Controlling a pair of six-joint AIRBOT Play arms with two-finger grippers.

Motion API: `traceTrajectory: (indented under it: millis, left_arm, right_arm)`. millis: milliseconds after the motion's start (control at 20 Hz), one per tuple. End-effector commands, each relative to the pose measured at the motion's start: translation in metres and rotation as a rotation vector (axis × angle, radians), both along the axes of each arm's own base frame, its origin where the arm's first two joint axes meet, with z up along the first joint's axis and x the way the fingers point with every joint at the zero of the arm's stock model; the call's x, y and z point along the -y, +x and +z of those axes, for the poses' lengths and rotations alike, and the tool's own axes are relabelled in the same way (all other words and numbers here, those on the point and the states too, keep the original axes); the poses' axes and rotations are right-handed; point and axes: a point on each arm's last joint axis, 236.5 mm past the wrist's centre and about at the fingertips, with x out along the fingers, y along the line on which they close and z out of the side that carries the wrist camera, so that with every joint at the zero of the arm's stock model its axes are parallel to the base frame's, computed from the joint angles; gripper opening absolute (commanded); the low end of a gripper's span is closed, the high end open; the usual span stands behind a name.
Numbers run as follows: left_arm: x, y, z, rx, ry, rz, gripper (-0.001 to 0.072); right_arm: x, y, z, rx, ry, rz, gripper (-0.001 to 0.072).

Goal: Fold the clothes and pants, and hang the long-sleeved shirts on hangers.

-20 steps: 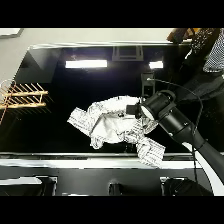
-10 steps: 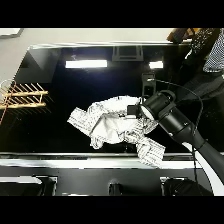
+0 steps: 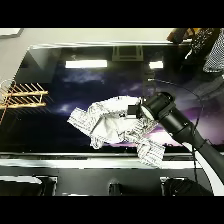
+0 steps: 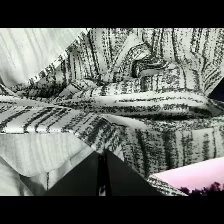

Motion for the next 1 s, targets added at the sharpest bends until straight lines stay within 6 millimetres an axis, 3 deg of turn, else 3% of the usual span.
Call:
traceTrajectory:
  millis: [0,100,150,200,250,300,350,500,600,750,950]
  left_arm:
    - [0.002,-0.002,-0.008,-0.009,-0.015,0.0,0.0592]
    - [0.003,-0.002,-0.012,-0.014,-0.024,0.0,0.0551]
    - [0.005,-0.002,-0.013,-0.017,-0.029,-0.003,0.0395]
    - [0.007,-0.002,-0.013,-0.022,-0.031,-0.009,0.0303]
    - [0.008,-0.001,-0.013,-0.022,-0.031,-0.012,0.0296]
    - [0.009,0.0,-0.013,-0.023,-0.033,-0.017,0.0133]
    - [0.011,0.002,-0.013,-0.023,-0.036,-0.021,0.0043]
    - [0.014,0.011,-0.005,-0.004,-0.023,-0.032,0.0032]
    - [0.014,0.025,0.011,0.052,-0.017,-0.021,0.0032]
    - [0.01,0.051,0.054,0.186,-0.001,0.009,0.0031]
    - [0.005,0.088,0.134,0.387,0.072,0.028,0.0031]
  right_arm:
    - [0.002,0.001,0.001,0.006,-0.009,0.0,0.0041]
    - [0.002,0.001,0.001,0.007,-0.011,-0.001,0.0041]
    - [0.002,0.002,0.001,0.008,-0.012,-0.001,0.0041]
    - [0.002,0.002,0.001,0.008,-0.012,-0.001,0.0041]
    - [0.002,0.002,0.001,0.008,-0.012,-0.001,0.0041]
    - [0.002,0.002,0.001,0.008,-0.012,-0.001,0.0041]
    - [0.002,0.002,0.001,0.008,-0.012,-0.001,0.0041]
    - [0.003,0.002,0.001,0.008,-0.013,-0.001,0.0041]
    - [0.003,0.001,0.001,0.005,-0.015,-0.002,0.0041]
    - [0.006,-0.002,0.0,-0.008,-0.024,-0.007,0.0041]
    - [0.007,-0.003,-0.001,-0.012,-0.028,-0.009,0.0041]
